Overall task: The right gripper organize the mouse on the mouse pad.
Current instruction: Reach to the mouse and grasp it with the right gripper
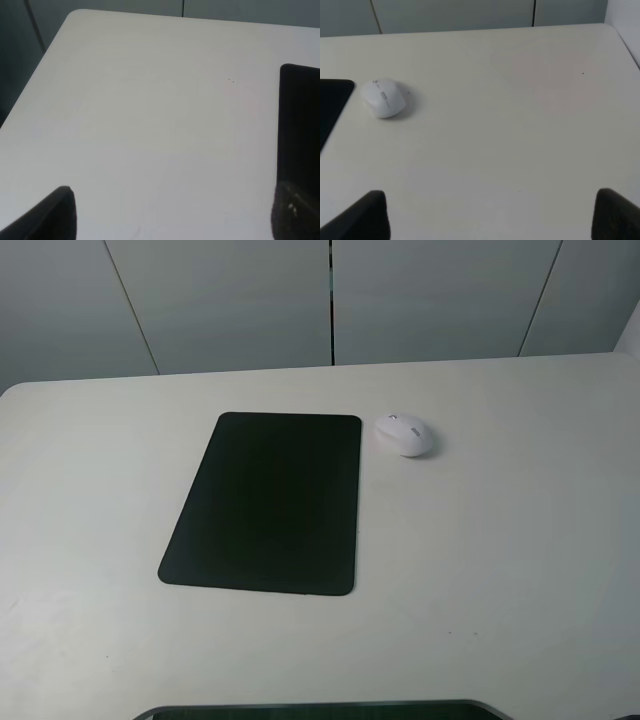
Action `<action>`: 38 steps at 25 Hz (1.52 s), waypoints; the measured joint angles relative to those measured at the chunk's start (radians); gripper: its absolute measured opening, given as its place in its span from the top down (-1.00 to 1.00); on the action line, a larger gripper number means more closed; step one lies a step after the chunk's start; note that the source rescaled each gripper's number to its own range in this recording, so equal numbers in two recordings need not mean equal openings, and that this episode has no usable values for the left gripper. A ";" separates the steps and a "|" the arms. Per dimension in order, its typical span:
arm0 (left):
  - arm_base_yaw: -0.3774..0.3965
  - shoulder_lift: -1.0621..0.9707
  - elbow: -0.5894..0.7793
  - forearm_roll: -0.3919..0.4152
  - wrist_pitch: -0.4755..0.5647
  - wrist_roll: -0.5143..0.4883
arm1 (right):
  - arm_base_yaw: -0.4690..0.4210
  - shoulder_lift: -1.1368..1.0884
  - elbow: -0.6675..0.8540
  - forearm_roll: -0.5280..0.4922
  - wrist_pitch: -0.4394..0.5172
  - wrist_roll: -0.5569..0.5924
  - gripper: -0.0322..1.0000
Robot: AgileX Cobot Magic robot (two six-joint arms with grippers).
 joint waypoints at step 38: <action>0.000 0.000 0.000 0.000 0.000 0.000 | 0.000 0.000 0.000 0.020 0.000 -0.036 -0.95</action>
